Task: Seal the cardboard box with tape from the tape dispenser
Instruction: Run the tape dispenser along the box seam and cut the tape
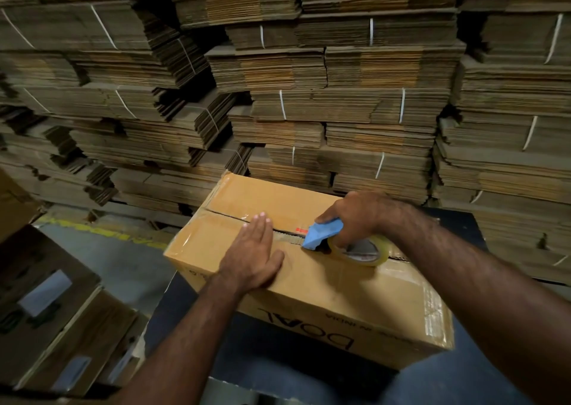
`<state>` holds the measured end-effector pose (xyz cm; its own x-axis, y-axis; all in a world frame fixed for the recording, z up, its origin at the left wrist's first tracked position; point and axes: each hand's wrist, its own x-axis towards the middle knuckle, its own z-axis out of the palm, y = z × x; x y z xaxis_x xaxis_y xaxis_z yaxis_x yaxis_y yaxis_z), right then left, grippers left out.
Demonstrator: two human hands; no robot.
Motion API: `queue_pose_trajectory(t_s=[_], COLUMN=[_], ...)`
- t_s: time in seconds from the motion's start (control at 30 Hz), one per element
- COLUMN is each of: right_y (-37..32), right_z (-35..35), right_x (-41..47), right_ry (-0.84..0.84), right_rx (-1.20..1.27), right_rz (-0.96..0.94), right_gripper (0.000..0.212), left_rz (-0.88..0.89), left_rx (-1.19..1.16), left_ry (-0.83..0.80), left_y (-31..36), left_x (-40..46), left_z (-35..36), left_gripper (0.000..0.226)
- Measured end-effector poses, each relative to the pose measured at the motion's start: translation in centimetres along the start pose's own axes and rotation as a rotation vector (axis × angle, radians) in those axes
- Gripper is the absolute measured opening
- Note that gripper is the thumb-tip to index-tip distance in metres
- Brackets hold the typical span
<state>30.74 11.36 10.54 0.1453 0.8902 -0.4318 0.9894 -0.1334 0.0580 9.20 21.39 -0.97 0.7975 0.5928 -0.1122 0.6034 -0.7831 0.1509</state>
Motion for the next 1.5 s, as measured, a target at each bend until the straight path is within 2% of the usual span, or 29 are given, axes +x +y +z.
queue_pose_trajectory(t_s=[0.23, 0.37, 0.53, 0.73, 0.9, 1.03, 1.17, 1.4, 1.5], right_y=[-0.1, 0.1, 2.5, 6.7, 5.5, 5.5, 5.3, 5.3, 5.2], right_z=[0.0, -0.3, 0.5, 2.3, 2.4, 2.5, 2.6, 2.4, 2.4], right_x=[0.0, -0.4, -3.0, -6.5, -5.4, -5.6, -5.5, -5.5, -5.5], right_ry=[-0.024, -0.018, 0.039, -0.04, -0.049, -0.06, -0.051, -0.066, -0.069], right_rx=[-0.01, -0.013, -0.004, 0.026, -0.016, 0.002, 0.011, 0.01, 0.009], right_rz=[0.008, -0.024, -0.081, -0.006, 0.024, 0.061, 0.061, 0.057, 0.06], right_gripper=[0.068, 0.066, 0.068, 0.068, 0.077, 0.081, 0.07, 0.07, 0.07], left_rz=[0.237, 0.237, 0.255, 0.258, 0.261, 0.131, 0.247, 0.18, 0.222], left_rx=[0.034, 0.097, 0.133, 0.1, 0.11, 0.064, 0.107, 0.106, 0.084], left_ry=[-0.09, -0.047, -0.048, -0.039, -0.016, -0.012, -0.025, -0.057, -0.066], left_y=[1.7, 2.3, 1.8, 2.0, 5.0, 6.8, 7.7, 9.1, 9.6], left_x=[-0.7, -1.0, -1.4, -1.0, -0.9, 0.7, -1.3, 1.0, 1.0], left_z=[-0.6, 0.1, 0.2, 0.3, 0.6, 0.7, 1.0, 0.5, 0.8], left_gripper=[0.111, 0.126, 0.125, 0.124, 0.121, 0.127, 0.123, 0.131, 0.132])
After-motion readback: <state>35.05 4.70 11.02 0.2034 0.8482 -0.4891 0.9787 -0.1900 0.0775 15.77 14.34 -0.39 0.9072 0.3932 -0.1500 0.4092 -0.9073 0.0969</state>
